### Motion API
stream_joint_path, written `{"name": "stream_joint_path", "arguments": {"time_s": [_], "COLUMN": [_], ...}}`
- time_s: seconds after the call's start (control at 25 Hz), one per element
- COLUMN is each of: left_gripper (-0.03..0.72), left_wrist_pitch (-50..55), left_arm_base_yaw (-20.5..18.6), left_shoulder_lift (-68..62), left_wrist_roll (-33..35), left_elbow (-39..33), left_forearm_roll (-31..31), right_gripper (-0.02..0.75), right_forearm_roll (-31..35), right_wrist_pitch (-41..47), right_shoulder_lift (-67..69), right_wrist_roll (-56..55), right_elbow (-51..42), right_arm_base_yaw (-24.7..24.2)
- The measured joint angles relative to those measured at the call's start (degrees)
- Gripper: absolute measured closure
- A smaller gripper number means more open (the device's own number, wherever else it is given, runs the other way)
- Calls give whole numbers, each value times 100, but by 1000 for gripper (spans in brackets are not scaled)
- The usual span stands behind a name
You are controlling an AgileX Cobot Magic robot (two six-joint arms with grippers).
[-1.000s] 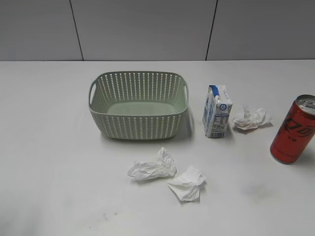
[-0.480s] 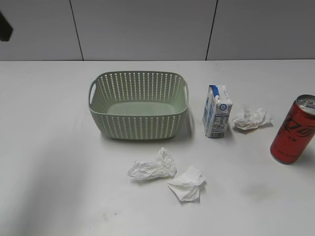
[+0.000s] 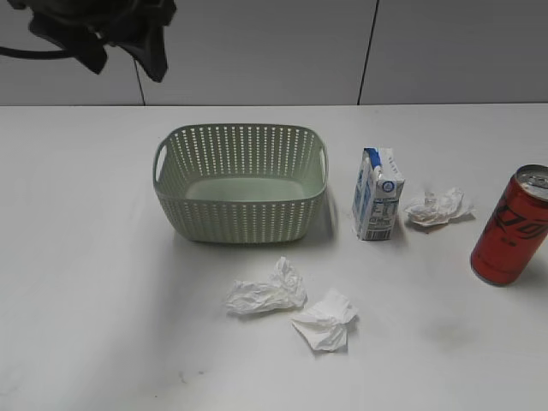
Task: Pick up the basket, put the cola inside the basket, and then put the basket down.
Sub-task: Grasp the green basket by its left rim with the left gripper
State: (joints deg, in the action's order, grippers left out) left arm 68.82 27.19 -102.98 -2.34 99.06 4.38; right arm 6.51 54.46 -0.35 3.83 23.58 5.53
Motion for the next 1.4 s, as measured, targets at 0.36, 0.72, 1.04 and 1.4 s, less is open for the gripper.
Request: {"name": "stream_joint_path", "arguments": {"time_s": [0.36, 0.72, 1.04, 1.4], "left_gripper": [121, 121, 121, 203], "left_wrist_pitch": [-17, -380, -722, -791], "left_arm_base_yaw": [24, 24, 24, 24], "left_shoulder_lift": [-1198, -1916, -2398, -2566], "left_wrist_roll": [-237, -347, -572, -971], "left_elbow": [190, 214, 251, 256], "left_forearm_roll": [-503, -610, -518, -438], "right_gripper": [153, 153, 153, 153], "right_forearm_roll": [0, 0, 0, 0], "right_wrist_pitch": [0, 0, 0, 0], "right_shoulder_lift": [0, 0, 0, 0], "right_wrist_roll": [0, 0, 0, 0], "right_elbow": [0, 0, 0, 0], "right_arm_base_yaw": [0, 0, 0, 0]}}
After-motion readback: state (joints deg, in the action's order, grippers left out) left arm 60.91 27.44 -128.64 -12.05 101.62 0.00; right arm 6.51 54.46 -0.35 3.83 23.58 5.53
